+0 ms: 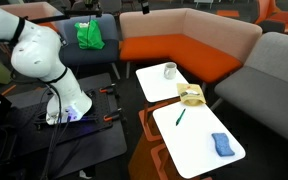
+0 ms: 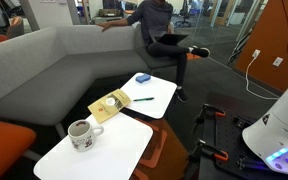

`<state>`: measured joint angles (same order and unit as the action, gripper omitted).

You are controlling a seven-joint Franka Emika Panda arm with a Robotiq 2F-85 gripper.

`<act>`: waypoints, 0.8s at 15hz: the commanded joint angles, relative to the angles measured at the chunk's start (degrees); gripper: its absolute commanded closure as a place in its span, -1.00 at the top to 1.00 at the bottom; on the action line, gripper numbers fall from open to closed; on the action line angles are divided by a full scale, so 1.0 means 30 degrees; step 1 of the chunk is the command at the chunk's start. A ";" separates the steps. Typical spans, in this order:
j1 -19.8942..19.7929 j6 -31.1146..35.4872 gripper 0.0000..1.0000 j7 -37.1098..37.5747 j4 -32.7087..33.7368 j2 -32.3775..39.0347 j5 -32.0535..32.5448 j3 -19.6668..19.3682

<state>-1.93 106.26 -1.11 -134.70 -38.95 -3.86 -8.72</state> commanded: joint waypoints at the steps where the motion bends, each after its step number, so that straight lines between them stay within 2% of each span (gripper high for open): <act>1: 0.0129 0.1417 1.00 0.0374 0.0417 0.2370 -0.0982 0.0780; 4: 0.0746 0.3929 1.00 0.0439 0.1002 0.6026 -0.1411 0.1898; 5: 0.0885 0.5198 1.00 0.0435 0.1268 0.7566 -0.0935 0.2447; 7: 0.1061 0.6316 1.00 0.0404 0.2470 1.0814 0.0155 0.3203; 12: 0.1666 0.5665 1.00 -0.0125 0.7441 1.8185 0.3206 0.3811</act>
<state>2.25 127.05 -0.36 -122.00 6.37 2.14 2.51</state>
